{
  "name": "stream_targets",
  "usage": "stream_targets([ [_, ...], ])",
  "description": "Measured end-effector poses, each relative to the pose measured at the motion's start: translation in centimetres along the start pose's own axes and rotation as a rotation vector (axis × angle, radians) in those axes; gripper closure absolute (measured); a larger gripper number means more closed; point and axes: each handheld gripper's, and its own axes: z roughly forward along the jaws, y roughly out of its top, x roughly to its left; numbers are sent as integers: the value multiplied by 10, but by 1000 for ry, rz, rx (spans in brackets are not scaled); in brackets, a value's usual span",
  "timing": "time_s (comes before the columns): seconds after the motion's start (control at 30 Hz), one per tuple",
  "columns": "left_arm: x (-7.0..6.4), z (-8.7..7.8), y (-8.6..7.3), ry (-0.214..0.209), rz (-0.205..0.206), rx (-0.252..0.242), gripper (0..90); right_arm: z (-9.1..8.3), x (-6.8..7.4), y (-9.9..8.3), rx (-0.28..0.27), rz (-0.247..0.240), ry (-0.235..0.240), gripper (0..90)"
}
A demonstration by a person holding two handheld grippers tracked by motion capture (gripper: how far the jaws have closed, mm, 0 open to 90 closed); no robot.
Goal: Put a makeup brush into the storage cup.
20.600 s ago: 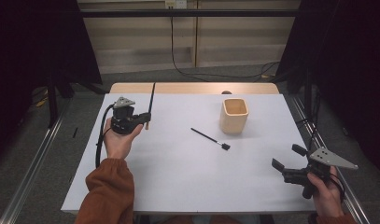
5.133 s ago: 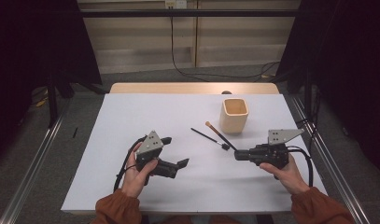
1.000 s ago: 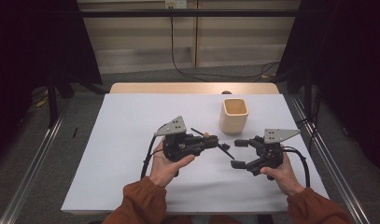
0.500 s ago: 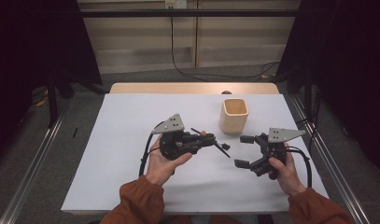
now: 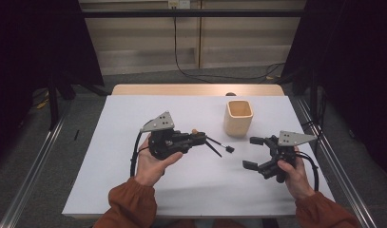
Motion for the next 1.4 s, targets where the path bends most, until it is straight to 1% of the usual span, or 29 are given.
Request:
stream_targets([
  [0.03, 0, 0, 0, 0, 0, 0, 840, 1, 0, 0, 1, -3, -1, 9],
  [0.07, -1, -1, 3, -4, -8, 28, 840, 1, 1, 0, 4, -7, -1, 9],
  [0.13, -1, 0, 4, 0, -10, 44, 840, 2, 2, 0, 6, -8, 2, 8],
  [0.23, 0, 1, 6, -4, -16, 56, 840, 3, 3, 0, 7, -11, 1, 5],
  [0.3, 0, 2, 7, -11, -21, 72, 840, 4, 4, 1, 13, -16, -14, 0],
  [0.33, 0, 4, 8, -22, -23, 91, 840, 4, 4, 1, 15, -16, -17, 0],
  [0.37, 0, 4, 8, -22, -23, 91, 840, 5, 4, 1, 15, -12, -15, 0],
  [0.4, -1, 6, 9, -9, -26, 113, 839, 5, 4, 1, 16, -11, -13, 0],
  [0.43, -1, 6, 9, -9, -26, 113, 839, 5, 4, 1, 18, -14, -14, 0],
  [0.47, 0, 9, 11, -17, -36, 112, 839, 6, 5, 1, 23, -14, -15, 0],
  [0.6, -1, 13, 13, -21, -24, 126, 839, 8, 5, 0, 34, -21, -12, 0],
  [0.73, 0, 17, 16, -15, -13, 156, 839, 8, 6, 1, 45, -20, -5, 0],
  [0.77, 0, 21, 16, -2, -20, 179, 839, 8, 6, 2, 49, -18, 1, 2],
  [0.8, 0, 23, 16, -1, -20, 183, 840, 8, 6, 2, 52, -14, 7, 3],
  [0.87, -1, 28, 16, 6, -10, 216, 839, 8, 6, 3, 57, -14, 9, 3],
  [0.9, -1, 28, 16, 6, -10, 216, 839, 9, 7, 4, 60, -13, 14, 2],
  [0.93, -1, 32, 16, 2, -16, 233, 839, 10, 7, 4, 66, -12, 24, 2],
  [0.97, -1, 35, 16, 6, -13, 247, 839, 10, 8, 4, 69, -14, 24, 3],
  [1.03, 0, 36, 16, 5, -15, 256, 839, 11, 9, 5, 74, -18, 36, 7],
  [1.07, 0, 38, 17, 11, -21, 274, 839, 11, 9, 5, 73, -20, 41, 7],
  [1.1, 0, 38, 17, 11, -21, 274, 839, 12, 10, 6, 74, -19, 48, 7],
  [1.17, 0, 39, 17, 12, -24, 270, 840, 13, 11, 6, 77, -21, 43, 10],
  [1.2, -1, 39, 17, 6, -25, 269, 839, 15, 11, 6, 82, -20, 48, 13],
  [1.23, -1, 40, 17, 5, -18, 271, 839, 16, 12, 7, 85, -21, 48, 14],
  [1.3, -1, 42, 17, 4, -15, 275, 839, 16, 12, 7, 87, -24, 46, 19],
  [1.4, -1, 44, 18, 2, -16, 282, 839, 24, 16, 11, 95, -32, 47, 37],
])
